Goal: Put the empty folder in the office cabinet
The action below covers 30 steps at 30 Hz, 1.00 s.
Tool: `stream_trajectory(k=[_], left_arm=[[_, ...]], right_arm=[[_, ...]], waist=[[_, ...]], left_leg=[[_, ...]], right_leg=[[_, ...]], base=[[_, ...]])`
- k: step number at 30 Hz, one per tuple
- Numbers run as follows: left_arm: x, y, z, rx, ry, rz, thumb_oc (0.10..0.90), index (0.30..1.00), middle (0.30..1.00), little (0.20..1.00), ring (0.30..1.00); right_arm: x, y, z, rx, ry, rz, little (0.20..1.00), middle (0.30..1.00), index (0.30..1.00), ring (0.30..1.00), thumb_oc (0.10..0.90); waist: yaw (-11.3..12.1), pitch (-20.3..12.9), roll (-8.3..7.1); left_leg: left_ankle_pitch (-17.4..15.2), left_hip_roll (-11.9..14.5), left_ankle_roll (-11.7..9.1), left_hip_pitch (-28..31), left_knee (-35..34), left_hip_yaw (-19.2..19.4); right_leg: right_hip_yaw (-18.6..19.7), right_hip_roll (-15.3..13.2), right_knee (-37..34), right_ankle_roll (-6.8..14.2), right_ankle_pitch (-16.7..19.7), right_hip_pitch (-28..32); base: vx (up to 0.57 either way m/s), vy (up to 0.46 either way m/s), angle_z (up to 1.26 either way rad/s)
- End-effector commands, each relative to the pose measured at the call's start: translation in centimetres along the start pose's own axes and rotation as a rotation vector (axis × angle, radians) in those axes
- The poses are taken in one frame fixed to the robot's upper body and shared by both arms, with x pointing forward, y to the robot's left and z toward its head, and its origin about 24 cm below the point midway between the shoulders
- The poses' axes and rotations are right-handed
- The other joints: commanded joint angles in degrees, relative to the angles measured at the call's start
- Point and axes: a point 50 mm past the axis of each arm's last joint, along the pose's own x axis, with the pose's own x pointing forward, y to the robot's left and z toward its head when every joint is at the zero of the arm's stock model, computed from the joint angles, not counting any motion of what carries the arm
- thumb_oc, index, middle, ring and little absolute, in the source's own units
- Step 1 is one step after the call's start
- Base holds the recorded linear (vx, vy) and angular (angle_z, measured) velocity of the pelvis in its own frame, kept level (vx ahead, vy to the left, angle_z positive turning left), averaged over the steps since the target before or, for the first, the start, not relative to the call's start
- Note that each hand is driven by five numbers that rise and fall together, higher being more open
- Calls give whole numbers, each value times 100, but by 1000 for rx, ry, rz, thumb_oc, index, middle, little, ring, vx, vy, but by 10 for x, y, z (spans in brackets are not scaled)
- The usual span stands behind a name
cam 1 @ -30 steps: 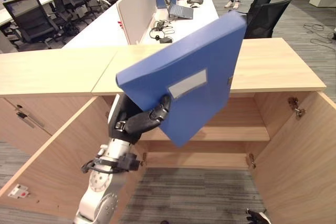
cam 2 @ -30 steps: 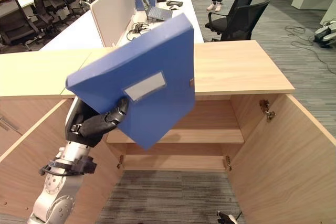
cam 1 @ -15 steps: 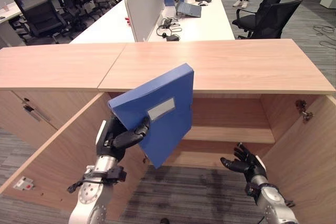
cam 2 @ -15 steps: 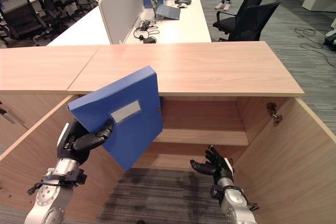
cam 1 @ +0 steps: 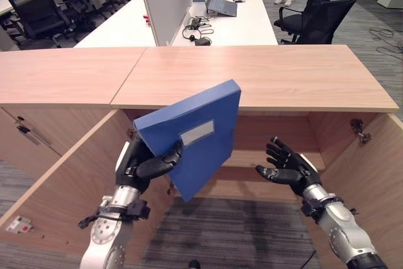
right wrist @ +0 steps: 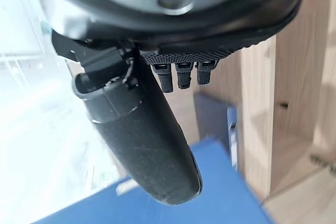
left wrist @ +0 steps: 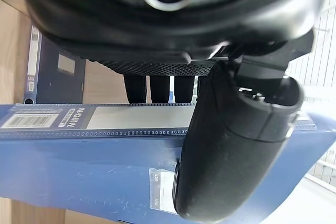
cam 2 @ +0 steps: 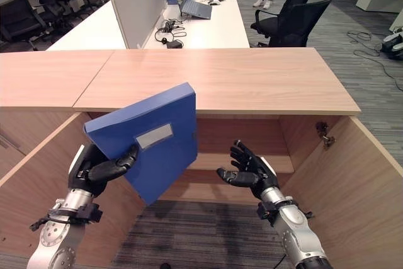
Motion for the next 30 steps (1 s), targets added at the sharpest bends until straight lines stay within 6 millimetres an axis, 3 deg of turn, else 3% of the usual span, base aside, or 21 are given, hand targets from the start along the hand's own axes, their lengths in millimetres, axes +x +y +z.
stream_trajectory(k=[1, 13, 30], left_arm=[[28, -18, 59, 37, -337, -153, 400, 300, 300, 300, 300], [25, -40, 56, 13, -267, -414, 400, 300, 300, 300, 300], [15, -35, 55, 16, -197, -499, 400, 300, 300, 300, 300]], right_arm=[[28, 27, 73, -16, -303, 207, 900, 900, 900, 900, 800], [41, 42, 93, -103, -328, 317, 900, 900, 900, 900, 800], [42, 35, 92, -56, -335, 289, 900, 900, 900, 900, 800]], waist=[[-25, -162, -250], [35, -185, -261], [120, -181, -275]], left_leg=[[-895, -206, -34, 406, 311, -131], [-864, -203, -34, 361, 283, -164], [-914, -228, -2, 324, 351, -288]], right_leg=[[162, 104, 56, 108, -889, 283], [133, 104, 56, 104, -883, 263], [115, 108, 56, 86, -892, 296]], base=[[0, 0, 0], [0, 0, 0], [0, 0, 0]])
